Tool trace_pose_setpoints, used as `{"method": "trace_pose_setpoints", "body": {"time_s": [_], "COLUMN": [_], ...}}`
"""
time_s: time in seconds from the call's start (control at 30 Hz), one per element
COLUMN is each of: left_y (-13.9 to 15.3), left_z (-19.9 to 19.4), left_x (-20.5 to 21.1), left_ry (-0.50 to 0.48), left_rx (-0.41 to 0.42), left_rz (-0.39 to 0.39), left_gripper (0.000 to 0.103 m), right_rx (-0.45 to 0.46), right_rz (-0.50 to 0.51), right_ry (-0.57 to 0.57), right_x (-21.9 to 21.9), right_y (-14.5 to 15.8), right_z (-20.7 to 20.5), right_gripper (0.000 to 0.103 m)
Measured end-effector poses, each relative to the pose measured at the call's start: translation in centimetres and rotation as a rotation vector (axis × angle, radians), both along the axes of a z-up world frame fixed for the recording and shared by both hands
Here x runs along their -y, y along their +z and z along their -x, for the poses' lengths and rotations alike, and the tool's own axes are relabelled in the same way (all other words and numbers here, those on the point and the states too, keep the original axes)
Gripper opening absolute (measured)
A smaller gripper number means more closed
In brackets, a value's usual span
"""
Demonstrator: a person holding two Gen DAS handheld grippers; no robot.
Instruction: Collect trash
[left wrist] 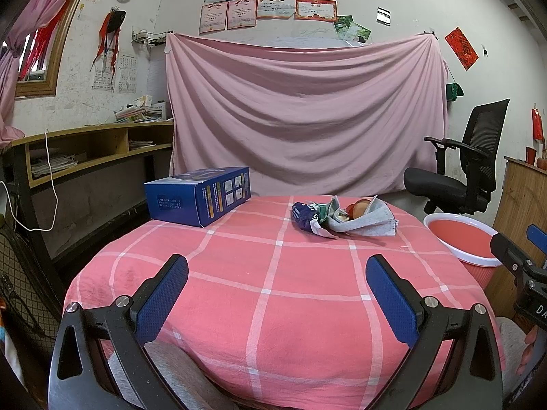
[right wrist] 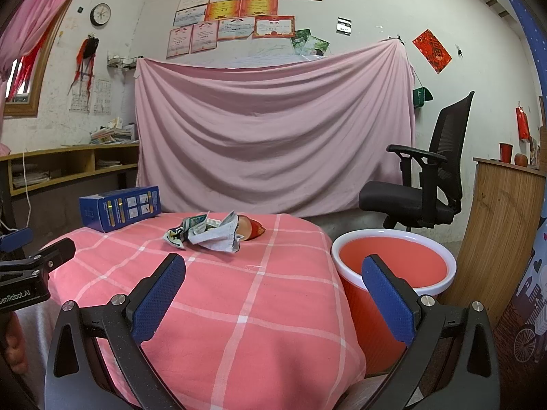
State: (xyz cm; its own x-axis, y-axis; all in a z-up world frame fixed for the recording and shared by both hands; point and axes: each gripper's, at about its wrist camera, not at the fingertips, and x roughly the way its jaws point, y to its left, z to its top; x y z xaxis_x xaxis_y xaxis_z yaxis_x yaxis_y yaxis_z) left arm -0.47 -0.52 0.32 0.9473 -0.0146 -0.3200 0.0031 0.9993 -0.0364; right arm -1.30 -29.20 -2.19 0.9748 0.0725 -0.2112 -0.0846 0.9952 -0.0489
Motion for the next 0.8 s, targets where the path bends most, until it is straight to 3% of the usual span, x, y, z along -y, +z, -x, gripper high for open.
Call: {"method": "trace_pose_setpoints", "body": {"time_s": [0.8], "left_y": [-0.07], "left_z": [0.08], "left_x": [-0.02], "left_ry": [-0.002], "left_rx": [0.001], "left_rz": [-0.002], "left_gripper": [0.102], "right_rx": [-0.012], "right_rz": [-0.015], "right_ry": [0.0], "right_x": [-0.13], "right_y": [0.04], "right_z": [0.12], "right_gripper": [0.103]}}
